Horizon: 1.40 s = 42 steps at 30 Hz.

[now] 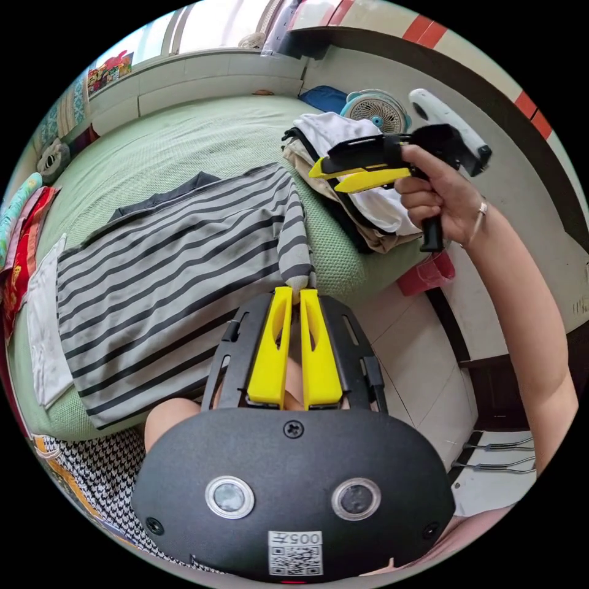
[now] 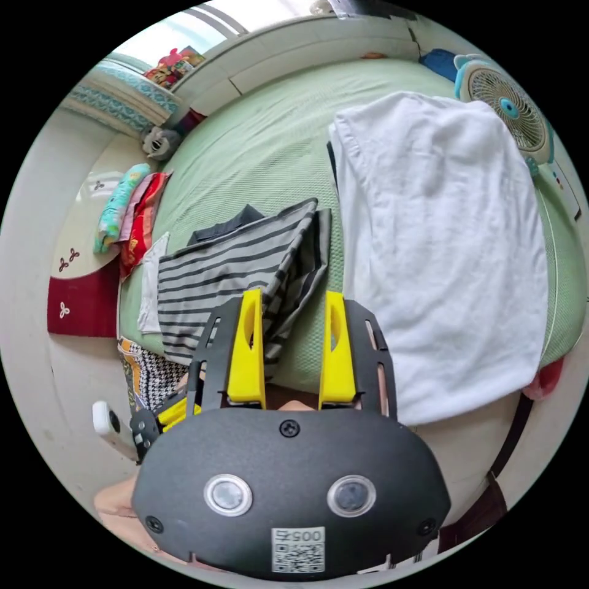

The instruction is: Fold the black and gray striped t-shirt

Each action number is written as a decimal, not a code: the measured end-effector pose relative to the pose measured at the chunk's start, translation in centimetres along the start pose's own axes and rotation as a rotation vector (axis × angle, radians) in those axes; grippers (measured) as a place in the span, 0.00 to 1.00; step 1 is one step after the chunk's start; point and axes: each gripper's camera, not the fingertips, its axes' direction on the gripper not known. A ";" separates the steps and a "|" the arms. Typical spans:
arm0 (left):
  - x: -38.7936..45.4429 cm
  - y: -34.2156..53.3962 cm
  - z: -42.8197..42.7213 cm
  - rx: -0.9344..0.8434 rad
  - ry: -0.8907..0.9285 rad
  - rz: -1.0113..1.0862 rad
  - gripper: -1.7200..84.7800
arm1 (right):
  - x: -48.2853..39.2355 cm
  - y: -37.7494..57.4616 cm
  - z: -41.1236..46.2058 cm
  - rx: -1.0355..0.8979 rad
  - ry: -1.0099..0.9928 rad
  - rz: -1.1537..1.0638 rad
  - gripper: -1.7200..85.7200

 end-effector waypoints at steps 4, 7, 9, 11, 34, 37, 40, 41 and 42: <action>-2.4 0.5 -0.9 0.002 0.019 0.007 0.06 | 1.2 -4.8 3.9 -0.071 -0.014 0.097 0.18; -4.2 1.0 -1.6 0.004 0.047 0.011 0.06 | 1.5 -7.5 6.2 -0.096 -0.017 0.135 0.18; -5.2 1.3 -2.1 0.006 0.056 0.018 0.06 | 1.4 -9.2 7.6 -0.104 -0.001 0.146 0.18; -6.5 1.7 -2.6 0.005 0.091 0.021 0.06 | 1.3 -10.3 8.5 -0.116 0.013 0.151 0.17; -11.5 4.1 -11.4 0.180 0.238 0.051 0.06 | -9.7 -14.9 0.5 0.144 0.163 0.135 0.00; -11.8 3.9 -12.4 0.200 0.286 0.050 0.06 | -11.0 -14.5 -1.7 0.180 0.266 0.166 0.00; -13.1 4.6 -13.1 0.215 0.306 0.039 0.06 | -12.8 -14.0 -2.7 0.187 0.362 0.186 0.00; -13.9 5.1 -13.3 0.216 0.309 0.036 0.06 | -13.9 -13.8 -2.7 0.185 0.381 0.184 0.00; -14.4 5.4 -13.4 0.216 0.307 0.032 0.06 | -15.2 -13.7 -2.5 0.179 0.390 0.175 0.00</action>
